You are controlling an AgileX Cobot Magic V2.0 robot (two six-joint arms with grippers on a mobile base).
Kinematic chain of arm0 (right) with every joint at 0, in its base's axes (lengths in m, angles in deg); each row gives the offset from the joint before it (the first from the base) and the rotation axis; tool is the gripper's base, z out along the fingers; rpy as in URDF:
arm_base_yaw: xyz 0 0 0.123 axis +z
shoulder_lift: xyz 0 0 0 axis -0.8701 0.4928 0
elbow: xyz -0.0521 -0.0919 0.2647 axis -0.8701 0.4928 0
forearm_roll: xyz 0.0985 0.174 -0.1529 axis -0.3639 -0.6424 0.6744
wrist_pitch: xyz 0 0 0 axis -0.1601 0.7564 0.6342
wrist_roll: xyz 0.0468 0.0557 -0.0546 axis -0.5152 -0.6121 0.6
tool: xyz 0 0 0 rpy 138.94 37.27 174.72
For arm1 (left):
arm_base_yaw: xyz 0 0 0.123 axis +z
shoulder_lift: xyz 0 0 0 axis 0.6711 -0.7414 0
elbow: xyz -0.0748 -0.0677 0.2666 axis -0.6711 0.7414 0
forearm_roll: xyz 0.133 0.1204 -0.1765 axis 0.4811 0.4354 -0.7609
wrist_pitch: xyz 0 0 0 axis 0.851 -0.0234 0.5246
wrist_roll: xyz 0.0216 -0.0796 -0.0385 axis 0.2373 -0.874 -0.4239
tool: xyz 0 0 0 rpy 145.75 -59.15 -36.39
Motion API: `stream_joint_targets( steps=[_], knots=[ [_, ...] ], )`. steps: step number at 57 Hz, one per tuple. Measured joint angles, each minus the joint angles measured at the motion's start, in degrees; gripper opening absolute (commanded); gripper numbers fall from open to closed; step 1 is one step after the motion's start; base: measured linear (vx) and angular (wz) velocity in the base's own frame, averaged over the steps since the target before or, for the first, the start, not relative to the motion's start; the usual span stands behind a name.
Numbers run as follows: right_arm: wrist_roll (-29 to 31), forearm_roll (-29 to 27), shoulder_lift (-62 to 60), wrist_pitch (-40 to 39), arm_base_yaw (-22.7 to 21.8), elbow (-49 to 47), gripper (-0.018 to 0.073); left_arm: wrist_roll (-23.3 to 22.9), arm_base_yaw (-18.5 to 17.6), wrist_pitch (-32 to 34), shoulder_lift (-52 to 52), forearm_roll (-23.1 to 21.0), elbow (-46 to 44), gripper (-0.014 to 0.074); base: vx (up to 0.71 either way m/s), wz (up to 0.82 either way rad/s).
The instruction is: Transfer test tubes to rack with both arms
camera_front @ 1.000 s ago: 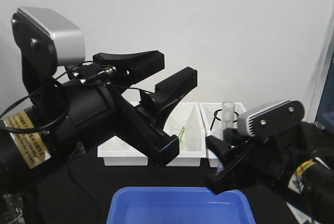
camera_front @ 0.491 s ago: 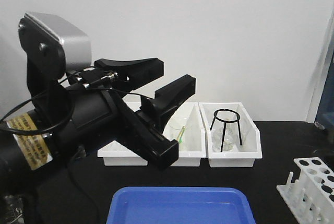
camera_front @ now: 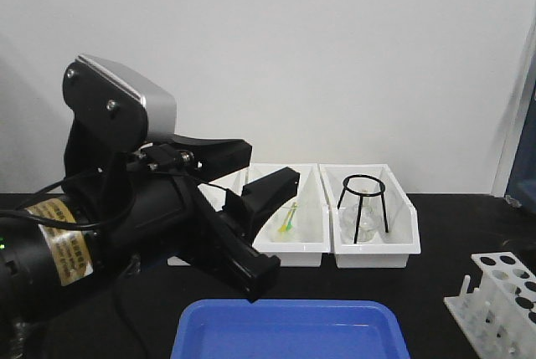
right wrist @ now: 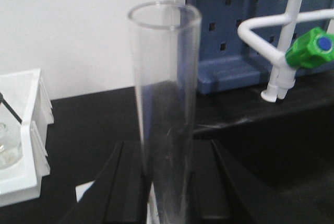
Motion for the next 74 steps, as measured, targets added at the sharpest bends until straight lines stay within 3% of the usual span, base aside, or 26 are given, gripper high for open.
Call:
stream_joint_targets(
  steps=[7, 19, 25, 50, 74],
  knots=[
    [-3.45, 5.54, 3.07, -1.81, 0.0, 0.0, -0.0007, 0.0, 0.0, -2.27, 0.0, -0.11, 0.0, 0.045, 0.0, 0.0],
    [-16.03, 22.32, 6.45, -8.87, 0.0, 0.0, -0.0006, 0.0, 0.0, -3.4, -1.32, -0.16, 0.0, 0.045, 0.0, 0.0],
    [-20.12, 27.91, 8.24, -13.55, 0.0, 0.0, -0.0006, 0.0, 0.0, -3.69, -2.36, -0.16, 0.0, 0.045, 0.0, 0.0],
    [-21.43, 29.95, 12.41, -15.96, 0.0, -0.06, -0.0006, 0.0, 0.0, -4.29, -3.63, -0.16, 0.0, 0.045, 0.0, 0.0],
    [-23.81, 30.2, 12.2, -13.55, 0.0, -0.57, -0.0006, 0.0, 0.0, -4.67, -3.63, -0.16, 0.0, 0.045, 0.0, 0.0]
  ],
)
